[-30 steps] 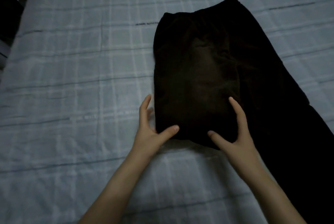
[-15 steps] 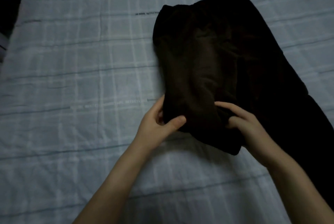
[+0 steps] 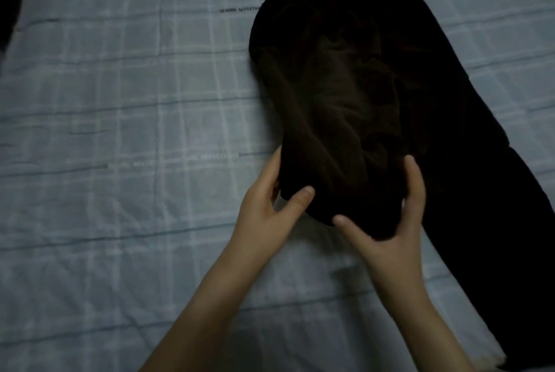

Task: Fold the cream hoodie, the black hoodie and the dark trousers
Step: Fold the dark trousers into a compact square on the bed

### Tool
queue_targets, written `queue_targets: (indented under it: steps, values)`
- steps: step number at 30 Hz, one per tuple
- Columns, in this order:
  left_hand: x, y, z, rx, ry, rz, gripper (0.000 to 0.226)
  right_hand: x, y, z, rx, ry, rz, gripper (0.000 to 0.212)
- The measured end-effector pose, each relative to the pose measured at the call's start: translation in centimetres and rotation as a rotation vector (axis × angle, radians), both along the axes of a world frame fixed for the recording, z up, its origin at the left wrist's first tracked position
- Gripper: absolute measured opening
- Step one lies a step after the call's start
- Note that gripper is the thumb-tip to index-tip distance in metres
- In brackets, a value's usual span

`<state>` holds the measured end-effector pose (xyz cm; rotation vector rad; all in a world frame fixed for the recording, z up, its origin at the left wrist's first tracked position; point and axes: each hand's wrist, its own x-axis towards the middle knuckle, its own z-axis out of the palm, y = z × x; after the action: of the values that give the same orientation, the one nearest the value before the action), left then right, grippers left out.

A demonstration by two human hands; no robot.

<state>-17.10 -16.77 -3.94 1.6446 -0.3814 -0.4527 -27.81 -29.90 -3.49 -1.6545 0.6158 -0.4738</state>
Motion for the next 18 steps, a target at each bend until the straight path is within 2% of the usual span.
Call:
queue_targets:
  steps: [2, 6, 9, 12, 14, 16, 18]
  values:
    - [-0.4, 0.1, 0.3, 0.009, 0.002, 0.015, 0.062, 0.0, 0.3, -0.1, -0.049, 0.046, 0.025, 0.103]
    - [-1.5, 0.5, 2.5, 0.033, -0.016, 0.030, 0.059, -0.5, -1.3, 2.4, -0.147, 0.046, 0.081, 0.089]
    - [-2.4, 1.1, 5.8, -0.017, 0.051, 0.069, 0.054, -1.2, -3.4, 6.2, 0.089, 0.061, 0.173, 0.072]
    - [-4.1, 2.2, 7.3, -0.067, 0.047, 0.096, 0.071, -1.8, -5.5, 7.6, 0.232, 0.050, 0.113, 0.060]
    - [-6.0, 2.2, 5.7, -0.018, 0.041, -0.025, 0.082, -2.7, -5.3, 7.1, 0.289, 0.039, 0.090, 0.064]
    - [-8.4, 1.6, 3.4, -0.033, 0.211, -0.114, 0.091, -4.3, -4.0, 4.9, 0.367, 0.085, 0.119, 0.069]
    - [-10.6, 1.4, 1.3, -0.039, 0.297, -0.113, 0.094, -6.4, -2.4, 2.6, 0.439, 0.138, 0.166, 0.072]
